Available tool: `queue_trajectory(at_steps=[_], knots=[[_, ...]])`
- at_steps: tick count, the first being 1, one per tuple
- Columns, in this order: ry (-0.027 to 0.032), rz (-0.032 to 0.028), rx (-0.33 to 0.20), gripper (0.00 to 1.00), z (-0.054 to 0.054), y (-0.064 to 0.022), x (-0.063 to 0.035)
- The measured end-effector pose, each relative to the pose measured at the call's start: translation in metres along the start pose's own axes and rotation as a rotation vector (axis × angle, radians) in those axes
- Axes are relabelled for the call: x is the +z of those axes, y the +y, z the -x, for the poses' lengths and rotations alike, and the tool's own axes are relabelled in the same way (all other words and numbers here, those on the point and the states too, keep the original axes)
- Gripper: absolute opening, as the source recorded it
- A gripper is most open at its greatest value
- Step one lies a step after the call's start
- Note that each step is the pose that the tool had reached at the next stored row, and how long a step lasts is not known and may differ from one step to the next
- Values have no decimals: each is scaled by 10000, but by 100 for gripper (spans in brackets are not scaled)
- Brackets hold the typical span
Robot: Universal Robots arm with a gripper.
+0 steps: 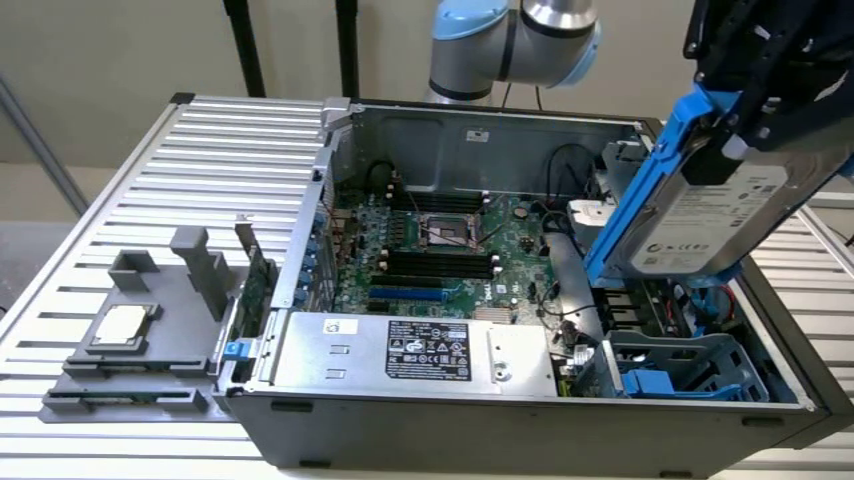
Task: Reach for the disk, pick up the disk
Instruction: 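Pick up the disk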
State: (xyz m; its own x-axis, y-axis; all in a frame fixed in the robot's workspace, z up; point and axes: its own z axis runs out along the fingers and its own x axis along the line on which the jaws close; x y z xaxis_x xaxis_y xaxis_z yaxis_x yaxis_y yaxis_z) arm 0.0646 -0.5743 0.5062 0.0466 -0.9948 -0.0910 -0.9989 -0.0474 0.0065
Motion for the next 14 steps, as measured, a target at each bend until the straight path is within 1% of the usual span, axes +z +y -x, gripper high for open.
queue_trajectory(at_steps=[6,14], knots=[[0,0,0,33,-161,-126,-9],[0,0,0,33,-302,-202,39]])
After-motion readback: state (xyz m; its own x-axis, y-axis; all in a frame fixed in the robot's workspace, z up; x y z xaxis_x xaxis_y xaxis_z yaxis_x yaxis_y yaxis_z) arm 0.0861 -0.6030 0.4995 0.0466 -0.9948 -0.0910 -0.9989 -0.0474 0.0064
